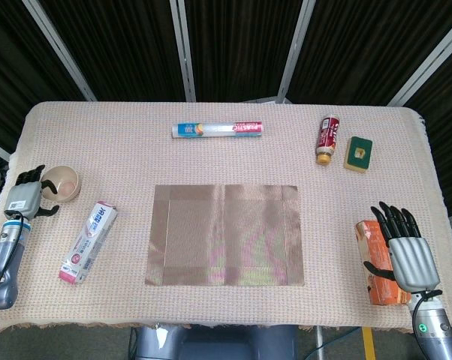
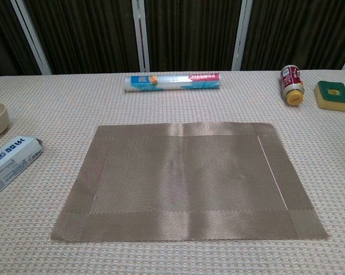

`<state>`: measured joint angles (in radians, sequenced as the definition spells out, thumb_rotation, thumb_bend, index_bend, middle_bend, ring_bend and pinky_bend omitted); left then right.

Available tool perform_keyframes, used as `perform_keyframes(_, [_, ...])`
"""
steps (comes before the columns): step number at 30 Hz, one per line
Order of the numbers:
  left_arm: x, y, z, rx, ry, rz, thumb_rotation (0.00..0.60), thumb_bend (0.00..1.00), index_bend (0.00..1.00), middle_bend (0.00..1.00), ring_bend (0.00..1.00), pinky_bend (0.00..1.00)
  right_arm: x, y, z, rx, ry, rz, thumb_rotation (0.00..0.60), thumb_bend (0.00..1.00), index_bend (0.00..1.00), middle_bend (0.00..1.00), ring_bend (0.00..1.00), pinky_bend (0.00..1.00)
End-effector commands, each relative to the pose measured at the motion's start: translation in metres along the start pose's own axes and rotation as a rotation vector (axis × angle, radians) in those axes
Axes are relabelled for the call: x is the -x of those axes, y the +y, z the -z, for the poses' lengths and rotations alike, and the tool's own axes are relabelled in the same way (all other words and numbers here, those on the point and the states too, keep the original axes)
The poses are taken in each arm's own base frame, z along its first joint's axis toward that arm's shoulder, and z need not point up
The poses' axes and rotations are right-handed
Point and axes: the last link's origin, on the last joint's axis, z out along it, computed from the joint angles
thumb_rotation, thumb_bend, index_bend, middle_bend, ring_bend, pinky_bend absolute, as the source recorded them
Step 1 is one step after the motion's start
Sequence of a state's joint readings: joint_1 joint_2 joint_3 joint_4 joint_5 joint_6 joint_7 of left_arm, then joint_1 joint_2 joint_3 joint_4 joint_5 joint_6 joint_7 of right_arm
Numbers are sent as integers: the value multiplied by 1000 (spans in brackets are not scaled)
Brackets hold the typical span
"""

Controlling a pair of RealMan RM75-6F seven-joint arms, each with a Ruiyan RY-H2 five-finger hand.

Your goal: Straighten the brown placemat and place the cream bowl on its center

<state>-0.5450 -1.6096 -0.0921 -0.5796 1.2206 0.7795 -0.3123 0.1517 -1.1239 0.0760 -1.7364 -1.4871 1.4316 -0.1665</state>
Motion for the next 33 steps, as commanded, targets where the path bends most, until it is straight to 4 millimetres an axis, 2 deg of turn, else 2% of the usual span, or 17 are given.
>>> perform_keyframes(1, [2, 2, -1, 3, -5, -6, 600, 392, 594, 0, 0, 0, 0, 0, 0, 1, -1, 0, 600, 0, 0, 0, 0, 0])
perform_keyframes(5, [1, 4, -1, 12, -1, -3, 600, 434, 670, 0, 0, 0, 0, 0, -1, 2, -2, -2, 600, 0, 0, 0, 0, 0])
perform_keyframes(11, [-11, 10, 3, 61, 45, 20, 600, 454, 679, 0, 0, 0, 0, 1, -1, 1, -5, -5, 600, 0, 0, 0, 0, 0])
perform_keyframes(16, [-29, 33, 14, 177, 95, 27, 600, 455, 677, 0, 0, 0, -1, 1, -2, -2, -5, -10, 600, 0, 0, 0, 0, 0])
perform_keyframes(20, [-44, 72, 28, 320, 104, 40, 600, 451, 676, 0, 0, 0, -2, 1, -2, -1, -3, -16, 600, 0, 0, 0, 0, 0])
perform_keyframes(23, [-51, 114, 45, 454, 79, 54, 600, 451, 675, 0, 0, 0, -3, 1, -2, 0, -1, -18, 600, 0, 0, 0, 0, 0])
perform_keyframes(25, [-56, 154, 62, 559, 59, 38, 600, 450, 675, 0, 0, 0, -4, 1, -2, 1, 1, -20, 600, 0, 0, 0, 0, 0])
perform_keyframes(26, [-56, 164, 66, 582, 50, 35, 600, 450, 675, 0, 0, 0, -4, 1, -2, 1, 2, -21, 600, 0, 0, 0, 0, 0])
perform_keyframes(29, [-50, 216, 87, 688, -8, 28, 600, 448, 675, 0, 0, 0, -5, 3, -2, 4, 5, -22, 600, 0, 0, 0, 0, 0])
perform_keyframes(33, [-34, 266, 106, 786, -69, 17, 600, 444, 674, 0, 0, 0, -7, 6, -1, 14, 8, -27, 600, 0, 0, 0, 0, 0])
